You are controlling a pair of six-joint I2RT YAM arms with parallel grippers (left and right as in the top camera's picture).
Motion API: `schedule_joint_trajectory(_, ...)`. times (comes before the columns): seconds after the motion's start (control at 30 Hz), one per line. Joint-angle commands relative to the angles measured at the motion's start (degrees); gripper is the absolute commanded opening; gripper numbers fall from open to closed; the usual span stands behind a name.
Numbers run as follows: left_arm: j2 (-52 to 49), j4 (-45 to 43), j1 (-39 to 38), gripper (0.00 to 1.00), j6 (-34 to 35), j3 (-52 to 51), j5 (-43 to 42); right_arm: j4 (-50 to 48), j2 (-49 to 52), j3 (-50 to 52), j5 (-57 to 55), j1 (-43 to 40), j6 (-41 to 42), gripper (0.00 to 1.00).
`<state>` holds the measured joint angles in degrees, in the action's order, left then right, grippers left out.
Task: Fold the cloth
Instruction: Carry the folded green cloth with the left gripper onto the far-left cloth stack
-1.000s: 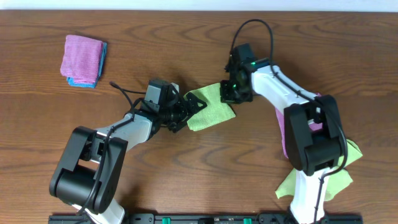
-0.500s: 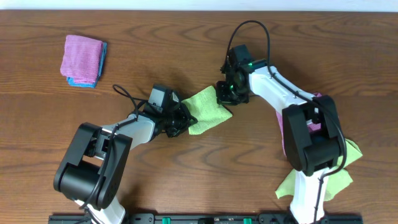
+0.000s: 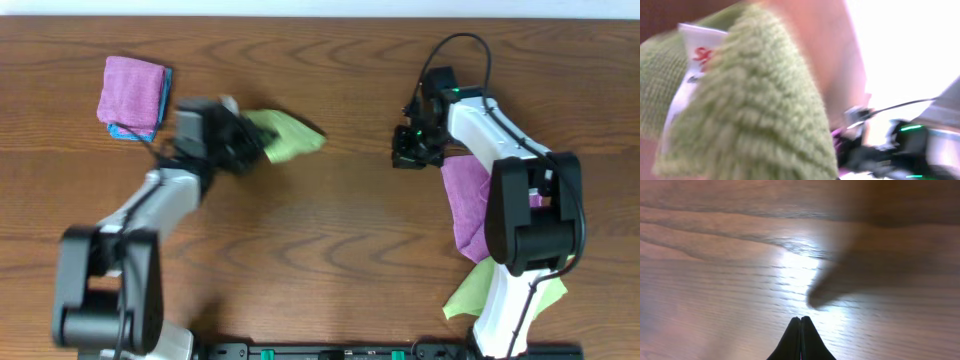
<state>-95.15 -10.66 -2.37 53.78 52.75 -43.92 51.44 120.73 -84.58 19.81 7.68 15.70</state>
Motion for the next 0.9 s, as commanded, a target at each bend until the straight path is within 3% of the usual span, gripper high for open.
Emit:
schedule_joint_trajectory(0.0,5.1,-0.3,6.6,0.06,-1.0,5.8,-4.4,0.9,-1.9,-0.8,0.6,-0.5,-3.6,0.02)
schedule_joint_trajectory(0.23,5.7,-0.3,23.0,0.06,-1.0,9.7,-4.1,2.3,-2.0,-0.8,0.6,-0.5,-5.1,0.02)
schedule_joint_trajectory(0.37,3.7,-1.8,29.2,0.06,-5.7,9.7,-4.2,2.3,-2.0,-0.8,0.6,-0.4,-5.1,0.02)
schedule_joint_trajectory(0.87,-14.5,-15.3,30.9,0.06,-7.5,15.0,-4.5,5.2,-2.0,-0.8,0.6,0.9,-5.7,0.01)
